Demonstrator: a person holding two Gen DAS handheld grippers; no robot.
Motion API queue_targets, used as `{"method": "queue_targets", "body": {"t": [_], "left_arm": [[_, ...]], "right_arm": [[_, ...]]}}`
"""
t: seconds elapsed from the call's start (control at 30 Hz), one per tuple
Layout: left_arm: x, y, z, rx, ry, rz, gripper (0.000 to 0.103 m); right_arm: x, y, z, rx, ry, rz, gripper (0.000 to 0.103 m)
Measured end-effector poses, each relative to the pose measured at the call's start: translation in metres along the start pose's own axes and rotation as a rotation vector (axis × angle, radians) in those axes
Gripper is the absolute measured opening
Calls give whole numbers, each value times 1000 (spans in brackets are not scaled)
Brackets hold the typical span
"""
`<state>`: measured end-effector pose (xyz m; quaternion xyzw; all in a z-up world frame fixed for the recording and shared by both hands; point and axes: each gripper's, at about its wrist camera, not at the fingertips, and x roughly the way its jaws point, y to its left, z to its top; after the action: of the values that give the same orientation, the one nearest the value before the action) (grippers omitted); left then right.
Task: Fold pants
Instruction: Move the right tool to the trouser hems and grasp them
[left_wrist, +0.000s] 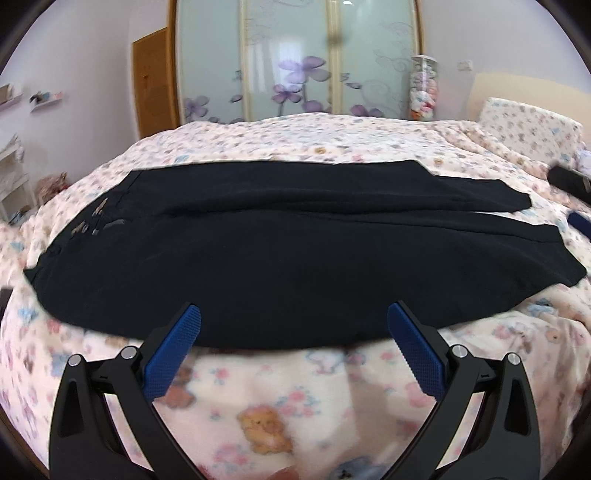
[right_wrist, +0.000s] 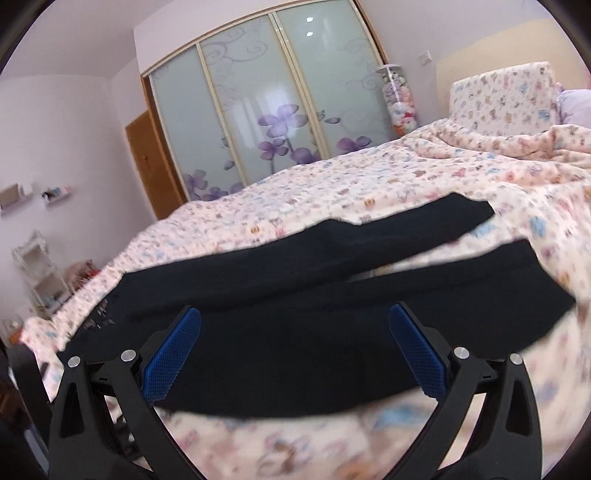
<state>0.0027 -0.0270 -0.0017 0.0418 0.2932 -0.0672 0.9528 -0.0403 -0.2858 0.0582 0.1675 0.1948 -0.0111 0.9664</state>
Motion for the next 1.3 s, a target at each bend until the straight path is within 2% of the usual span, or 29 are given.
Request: {"method": "queue_targets", "body": {"t": [0.07, 0.13, 0.2, 0.3, 0.4, 0.47, 0.6, 0.63, 0.67, 0.83, 0.87, 1.0, 1.1, 1.17, 1.3], "left_arm": [[-5, -2, 12, 15, -43, 14, 101], [-7, -4, 27, 7, -90, 6, 101], [0, 0, 38, -28, -104, -24, 101], [19, 6, 38, -86, -70, -85, 101], [42, 12, 30, -124, 20, -125, 101], [47, 17, 29, -140, 40, -132, 101], [52, 31, 24, -207, 64, -112, 101], [53, 35, 23, -222, 72, -114, 101], [55, 37, 22, -231, 81, -120, 101], [67, 34, 17, -220, 158, -166, 101], [66, 32, 17, -206, 154, -169, 101], [64, 25, 16, -174, 146, -175, 101], [68, 24, 15, -176, 165, -174, 101], [67, 27, 15, -192, 163, -187, 101], [69, 30, 17, -221, 164, -214, 101]], "right_arm": [[11, -18, 28, 0, 25, 27, 102], [32, -48, 64, 47, 86, 44, 102], [53, -75, 94, 64, 122, 18, 102], [86, -114, 127, 73, 166, -56, 102], [125, -164, 152, 194, 206, -68, 102], [151, -194, 164, 278, 221, -71, 102], [201, -238, 174, 374, 257, -99, 102], [210, -244, 175, 367, 263, -120, 100], [221, -248, 176, 337, 265, -159, 93], [262, -269, 175, 236, 289, -292, 85], [268, -273, 173, 230, 301, -307, 80], [292, -285, 154, 208, 388, -339, 76], [292, -283, 143, 159, 381, -364, 56], [285, -279, 143, 139, 373, -365, 32], [261, -278, 153, 177, 325, -331, 15]]}}
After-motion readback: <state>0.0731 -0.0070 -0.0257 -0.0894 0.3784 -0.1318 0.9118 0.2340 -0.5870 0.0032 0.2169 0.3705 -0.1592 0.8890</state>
